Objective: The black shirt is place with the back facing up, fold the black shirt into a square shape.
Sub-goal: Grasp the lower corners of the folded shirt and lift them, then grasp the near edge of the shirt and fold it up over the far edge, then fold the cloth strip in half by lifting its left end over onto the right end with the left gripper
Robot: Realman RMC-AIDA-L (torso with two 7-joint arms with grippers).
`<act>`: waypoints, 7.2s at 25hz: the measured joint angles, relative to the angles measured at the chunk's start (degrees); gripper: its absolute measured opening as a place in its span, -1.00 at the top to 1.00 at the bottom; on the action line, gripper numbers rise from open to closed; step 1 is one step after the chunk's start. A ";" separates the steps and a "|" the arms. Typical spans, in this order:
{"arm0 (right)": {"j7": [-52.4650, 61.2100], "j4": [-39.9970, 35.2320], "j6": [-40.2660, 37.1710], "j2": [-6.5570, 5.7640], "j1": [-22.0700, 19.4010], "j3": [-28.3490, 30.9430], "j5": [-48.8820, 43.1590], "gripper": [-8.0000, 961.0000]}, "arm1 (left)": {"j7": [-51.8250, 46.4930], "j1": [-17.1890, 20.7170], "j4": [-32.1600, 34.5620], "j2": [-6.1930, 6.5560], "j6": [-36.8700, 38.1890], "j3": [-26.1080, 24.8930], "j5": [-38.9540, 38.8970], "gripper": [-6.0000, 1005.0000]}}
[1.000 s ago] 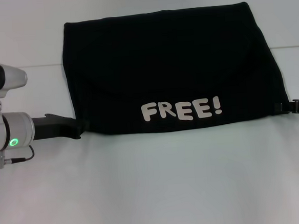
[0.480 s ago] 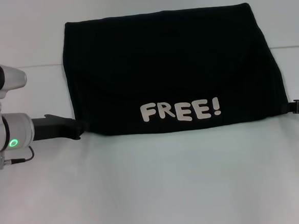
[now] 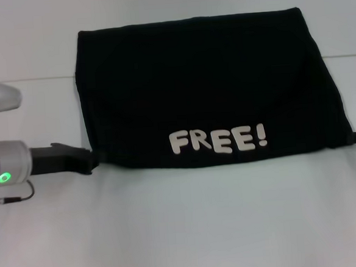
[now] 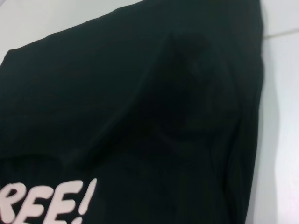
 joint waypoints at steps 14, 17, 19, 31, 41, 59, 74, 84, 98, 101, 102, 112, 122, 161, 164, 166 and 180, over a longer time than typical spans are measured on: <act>-10.65 -3.03 -19.68 -0.92 -10.44 5.15 4.75 0.98 | 0.04 4.52 6.72 0.51 18.31 -1.92 0.52 0.90; -11.85 -4.31 -24.25 -0.90 -13.15 6.77 4.54 0.98 | 0.32 4.86 7.53 0.77 23.94 -3.44 2.52 0.89; -12.44 -5.64 -27.30 -0.73 -15.21 7.10 4.45 0.98 | 0.42 5.13 8.00 0.88 27.95 -5.24 4.28 0.89; -18.10 -8.98 -38.86 0.06 -22.70 8.98 3.15 0.98 | 3.43 7.44 8.61 1.76 45.39 -12.46 7.44 0.88; -20.89 -8.91 -42.18 1.69 -25.04 13.26 0.80 0.98 | 3.63 8.40 7.95 1.78 47.23 -13.95 10.39 0.87; -20.53 -8.96 -44.47 -0.04 -17.51 20.37 0.77 0.98 | -0.61 -0.78 4.26 5.03 40.81 -14.06 6.42 0.85; -12.03 -1.87 -12.16 -3.34 6.54 12.22 0.06 0.98 | -3.77 -13.80 -11.21 6.96 -7.86 -9.44 4.79 0.83; -9.58 8.13 14.90 0.21 16.88 3.59 0.21 0.99 | -3.36 -14.71 -13.27 4.61 -25.67 -1.28 4.67 0.82; -7.59 6.66 19.21 0.59 19.02 1.09 0.81 0.98 | -3.74 -15.04 -10.78 4.38 -29.19 0.32 4.59 0.81; -6.88 5.69 19.14 0.25 19.06 0.92 0.81 0.98 | -3.82 -15.43 -10.25 4.47 -30.28 0.30 4.57 0.80; -6.58 5.50 19.13 0.06 19.15 0.76 0.81 0.98 | -3.82 -15.59 -10.23 4.55 -30.49 0.24 4.57 0.80; -6.05 5.83 21.32 -0.68 20.15 0.35 0.80 0.98 | -3.74 -16.68 -11.38 4.72 -35.09 0.41 4.57 0.79; -6.44 7.43 23.90 -0.38 20.30 0.24 0.72 0.98 | -3.31 -17.56 -14.74 4.18 -39.39 0.55 4.58 0.78; -6.47 -3.88 -19.57 -2.07 0.99 -0.15 17.24 -0.42 | -20.30 -5.45 8.34 2.52 14.29 -0.11 3.85 -0.92; -6.59 -3.89 -20.40 -2.30 0.45 -0.61 16.99 -0.55 | -21.76 -4.63 7.23 3.04 15.34 -0.13 4.14 -0.91; -6.63 -3.89 -20.36 -2.42 0.29 -0.90 16.92 -0.67 | -23.88 -4.16 6.40 3.49 15.61 -0.13 4.38 -0.91; -8.00 -3.81 -16.99 -2.28 2.83 -1.75 13.82 -0.89 | -46.25 -3.74 -1.56 5.81 14.36 -7.60 4.50 -0.89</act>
